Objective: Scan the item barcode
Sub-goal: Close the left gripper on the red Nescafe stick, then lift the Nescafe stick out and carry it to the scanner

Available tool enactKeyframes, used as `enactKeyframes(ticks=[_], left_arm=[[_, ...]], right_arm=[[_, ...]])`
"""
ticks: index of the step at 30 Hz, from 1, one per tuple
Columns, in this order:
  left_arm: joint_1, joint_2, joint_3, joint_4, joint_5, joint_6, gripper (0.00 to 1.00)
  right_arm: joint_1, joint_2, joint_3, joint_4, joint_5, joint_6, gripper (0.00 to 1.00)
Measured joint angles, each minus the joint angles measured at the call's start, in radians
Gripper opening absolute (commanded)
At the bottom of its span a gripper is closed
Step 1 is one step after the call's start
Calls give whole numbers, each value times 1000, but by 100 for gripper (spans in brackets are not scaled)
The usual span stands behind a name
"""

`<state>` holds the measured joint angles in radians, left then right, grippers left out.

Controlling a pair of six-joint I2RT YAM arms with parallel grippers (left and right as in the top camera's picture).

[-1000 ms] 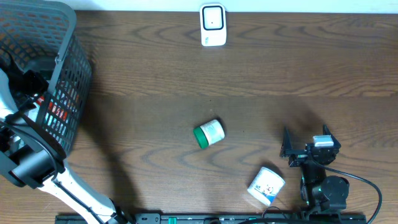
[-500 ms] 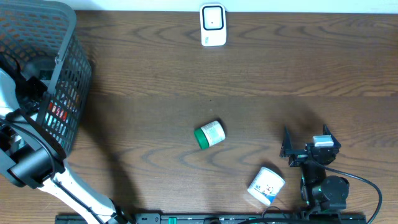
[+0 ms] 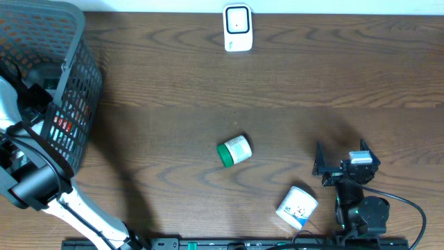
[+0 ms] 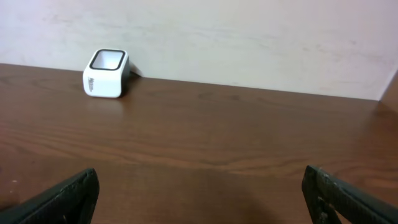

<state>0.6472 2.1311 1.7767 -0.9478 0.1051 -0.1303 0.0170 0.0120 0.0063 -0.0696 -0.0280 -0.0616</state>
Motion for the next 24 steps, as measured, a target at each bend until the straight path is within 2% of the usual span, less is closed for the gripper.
enactKeyframes(ticks=[2,8,11,15,24], left_arm=[[0,0,0,-13,0,0,35],[0,0,-8,-22,0,-3,35],[0,0,-21,-14,-4,-8,20],[0,0,-23,-2,-3,-4,8],[1,-19,-22,12,-3,-1,7]], right_arm=[[0,0,0,0,0,0,99],[0,0,0,0,0,0,99],[0,0,0,0,0,0,99],[0,0,0,0,0,0,99],[0,0,0,0,0,0,99]])
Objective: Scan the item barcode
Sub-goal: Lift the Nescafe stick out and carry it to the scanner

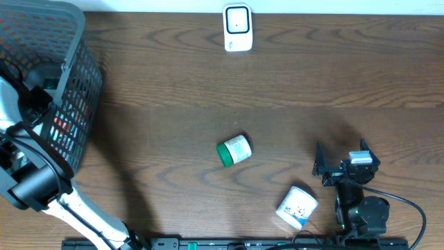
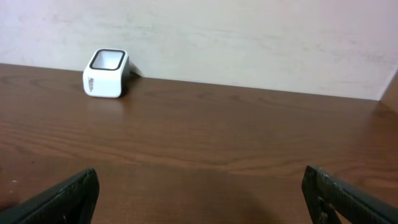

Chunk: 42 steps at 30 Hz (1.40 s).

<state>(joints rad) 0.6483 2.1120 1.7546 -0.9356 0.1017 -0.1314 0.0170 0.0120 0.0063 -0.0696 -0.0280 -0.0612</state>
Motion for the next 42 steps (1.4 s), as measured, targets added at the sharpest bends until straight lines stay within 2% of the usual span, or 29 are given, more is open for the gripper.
enactKeyframes(ticks=[4,8,11,15,18,24,28,34,42], left_arm=[[5,-85,8,27,0,-5,7],[10,-241,41,52,10,-32,7],[12,-378,59,71,87,-46,7],[13,-519,78,96,293,-53,7],[11,-565,82,135,544,-56,7],[-51,-523,82,169,1032,-56,7],[-147,-468,82,166,1262,-56,7],[-338,-383,77,157,1395,-56,7],[-647,-255,31,157,1438,-47,7]], right_arm=[[0,0,0,0,0,0,99],[0,0,0,0,0,0,99],[0,0,0,0,0,0,99],[0,0,0,0,0,0,99],[0,0,0,0,0,0,99],[0,0,0,0,0,0,99],[0,0,0,0,0,0,99],[0,0,0,0,0,0,99],[0,0,0,0,0,0,99]])
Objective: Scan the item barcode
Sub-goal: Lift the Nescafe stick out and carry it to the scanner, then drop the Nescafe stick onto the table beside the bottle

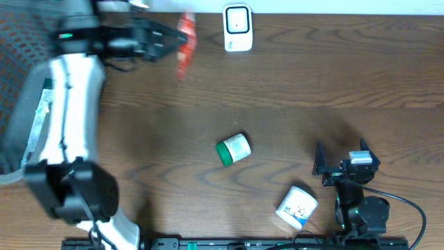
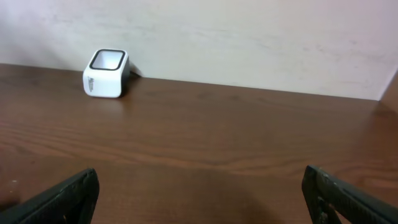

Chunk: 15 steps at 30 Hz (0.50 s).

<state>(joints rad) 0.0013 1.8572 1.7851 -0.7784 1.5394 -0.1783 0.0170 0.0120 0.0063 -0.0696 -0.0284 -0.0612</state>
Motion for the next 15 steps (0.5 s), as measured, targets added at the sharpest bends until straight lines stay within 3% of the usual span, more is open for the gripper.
enactKeyframes(ticks=[10,15], left_arm=[[-284,250,-5,68,-5,23,7],[-359,330,-8,69,-171,26,7]], right_arm=[[0,0,0,0,0,0,99],[0,0,0,0,0,0,99]])
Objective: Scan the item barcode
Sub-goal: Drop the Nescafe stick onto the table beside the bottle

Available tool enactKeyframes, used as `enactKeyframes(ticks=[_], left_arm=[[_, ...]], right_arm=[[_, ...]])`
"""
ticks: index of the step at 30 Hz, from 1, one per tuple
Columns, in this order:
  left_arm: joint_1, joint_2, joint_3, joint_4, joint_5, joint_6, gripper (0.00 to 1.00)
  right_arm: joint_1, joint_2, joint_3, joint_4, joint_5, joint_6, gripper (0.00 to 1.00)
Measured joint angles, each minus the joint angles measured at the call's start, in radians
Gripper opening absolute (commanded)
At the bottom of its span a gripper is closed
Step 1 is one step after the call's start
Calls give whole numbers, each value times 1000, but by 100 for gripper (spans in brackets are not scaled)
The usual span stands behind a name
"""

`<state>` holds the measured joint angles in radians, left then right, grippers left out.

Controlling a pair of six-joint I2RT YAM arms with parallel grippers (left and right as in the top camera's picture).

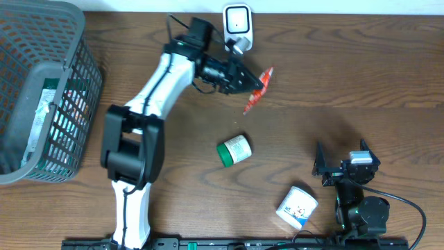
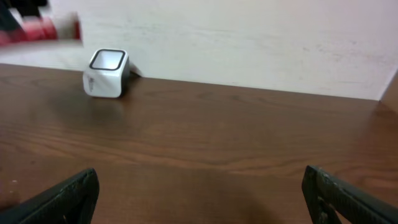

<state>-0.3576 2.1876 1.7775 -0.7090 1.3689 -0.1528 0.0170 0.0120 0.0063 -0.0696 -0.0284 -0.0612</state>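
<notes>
The white barcode scanner (image 1: 236,28) stands at the table's far edge and also shows in the right wrist view as a scanner (image 2: 106,73) at the back left. My left gripper (image 1: 250,84) is shut on a red packet (image 1: 259,89), held just in front of the scanner and a little to its right. The same red packet (image 2: 45,28) shows blurred at the upper left of the right wrist view. My right gripper (image 1: 320,167) rests open at the near right of the table; the right gripper (image 2: 202,199) has nothing between its fingers.
A dark mesh basket (image 1: 69,83) with more items stands at the left. A green-lidded jar (image 1: 234,149) lies on its side mid-table. A white tub (image 1: 297,207) lies near the front, left of my right arm.
My left gripper with the red packet has moved from the scanner's left side to a spot in front of it and slightly right. The right arm has not moved.
At the two oldest moments my left arm reached down into the basket at the left. Then it was out of the basket, holding a red packet left of the scanner. Now the packet hangs in front of the scanner. The right arm stayed at rest throughout.
</notes>
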Motion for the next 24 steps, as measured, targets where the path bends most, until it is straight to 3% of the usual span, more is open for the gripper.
enactKeyframes(ticks=[3,5,6,9,13,19,24], left_arm=[[-42,16,-3,2,-115,1,8],[-68,16,-5,7,-161,8,26],[-83,16,-5,14,-180,23,31],[-126,16,-5,11,-262,31,60],[-168,16,-5,11,-357,42,76],[-173,8,-5,8,-444,45,77],[-160,-89,-5,-32,-612,46,77]], right_arm=[[0,0,0,0,0,0,99],[0,0,0,0,0,0,99],[0,0,0,0,0,0,99],[0,0,0,0,0,0,99],[0,0,0,0,0,0,99],[0,0,0,0,0,0,99],[0,0,0,0,0,0,99]])
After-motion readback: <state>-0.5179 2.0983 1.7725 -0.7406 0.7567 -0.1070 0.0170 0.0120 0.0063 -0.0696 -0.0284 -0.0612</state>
